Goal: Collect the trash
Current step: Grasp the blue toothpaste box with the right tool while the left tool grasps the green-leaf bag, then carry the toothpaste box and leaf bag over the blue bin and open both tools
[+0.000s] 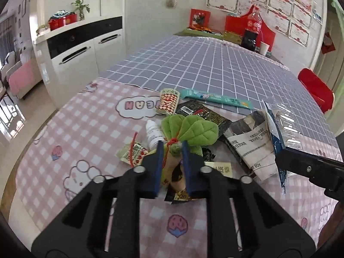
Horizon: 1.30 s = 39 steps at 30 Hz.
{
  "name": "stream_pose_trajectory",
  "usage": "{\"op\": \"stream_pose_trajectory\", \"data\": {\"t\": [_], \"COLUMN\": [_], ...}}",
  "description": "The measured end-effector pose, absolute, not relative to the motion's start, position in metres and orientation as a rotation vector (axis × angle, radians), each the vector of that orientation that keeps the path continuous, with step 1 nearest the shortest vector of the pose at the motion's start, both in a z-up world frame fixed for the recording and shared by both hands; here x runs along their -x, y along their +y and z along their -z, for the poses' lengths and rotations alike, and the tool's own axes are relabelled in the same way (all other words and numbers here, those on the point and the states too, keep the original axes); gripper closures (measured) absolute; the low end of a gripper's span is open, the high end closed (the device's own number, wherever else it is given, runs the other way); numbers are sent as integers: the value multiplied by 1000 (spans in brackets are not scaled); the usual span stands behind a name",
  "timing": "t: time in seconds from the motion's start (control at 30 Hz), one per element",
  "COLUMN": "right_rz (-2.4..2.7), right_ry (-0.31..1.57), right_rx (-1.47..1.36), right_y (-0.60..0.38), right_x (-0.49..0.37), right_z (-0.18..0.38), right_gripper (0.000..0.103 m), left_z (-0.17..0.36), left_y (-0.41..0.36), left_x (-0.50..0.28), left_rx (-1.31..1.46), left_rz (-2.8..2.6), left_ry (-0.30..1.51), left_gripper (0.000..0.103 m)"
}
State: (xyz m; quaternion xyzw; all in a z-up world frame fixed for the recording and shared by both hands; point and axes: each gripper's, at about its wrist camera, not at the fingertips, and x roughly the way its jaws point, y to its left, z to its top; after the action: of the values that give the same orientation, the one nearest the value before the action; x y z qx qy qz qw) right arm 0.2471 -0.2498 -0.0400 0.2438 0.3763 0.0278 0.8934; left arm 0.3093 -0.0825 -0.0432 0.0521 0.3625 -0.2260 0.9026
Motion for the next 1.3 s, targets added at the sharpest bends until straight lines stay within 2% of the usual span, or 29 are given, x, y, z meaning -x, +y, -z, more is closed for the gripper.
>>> {"op": "stream_pose_trajectory", "data": {"t": [0.13, 0.27, 0.3, 0.33, 0.37, 0.4, 0.57, 0.63, 0.7, 0.77, 0.8, 0.83, 0.87, 0.9, 1.03, 1.3], "right_rz": [-63, -73, -76, -79, -79, -75, -38, -31, -26, -19, -14, -11, -6, -5, -4, -29], "right_ry": [765, 755, 754, 753, 753, 754, 773, 785, 790, 798, 802, 804, 808, 810, 809, 770], "right_rx": [-504, -500, -501, -500, -499, -498, -506, -517, -520, -521, -520, -519, -517, -516, -518, -500], "right_y": [-247, -244, -243, -244, -243, -244, -250, -252, -254, -254, -254, -255, -255, -255, -256, -250], "right_x": [-242, -236, -234, -233, -232, -232, -235, -238, -239, -240, -241, -242, -244, -244, -241, -226], "right_z": [35, 32, 31, 31, 31, 31, 36, 39, 42, 45, 46, 47, 47, 47, 48, 35], "right_gripper": [87, 87, 87, 87, 87, 87, 87, 87, 87, 87, 87, 87, 87, 87, 87, 87], "left_z": [28, 15, 14, 15, 15, 15, 26, 33, 41, 51, 55, 59, 60, 60, 46, 19], "left_y": [-71, -64, -63, -63, -63, -64, -79, -85, -88, -90, -90, -90, -90, -89, -84, -60], "left_x": [-301, -290, -289, -288, -288, -287, -291, -299, -309, -321, -325, -329, -331, -330, -314, -294], "left_rx": [-83, -95, -95, -99, -104, -107, -169, -177, -166, -150, -146, -139, -132, -126, -129, -71], "left_rz": [440, 488, 492, 490, 491, 492, 480, 475, 480, 481, 483, 483, 478, 482, 489, 465], "left_ry": [731, 692, 687, 683, 678, 662, 670, 697, 736, 778, 794, 809, 815, 804, 696, 645], "left_gripper": [92, 91, 85, 53, 30, 19, 21, 40, 47, 48, 58, 74, 76, 84, 86, 86]}}
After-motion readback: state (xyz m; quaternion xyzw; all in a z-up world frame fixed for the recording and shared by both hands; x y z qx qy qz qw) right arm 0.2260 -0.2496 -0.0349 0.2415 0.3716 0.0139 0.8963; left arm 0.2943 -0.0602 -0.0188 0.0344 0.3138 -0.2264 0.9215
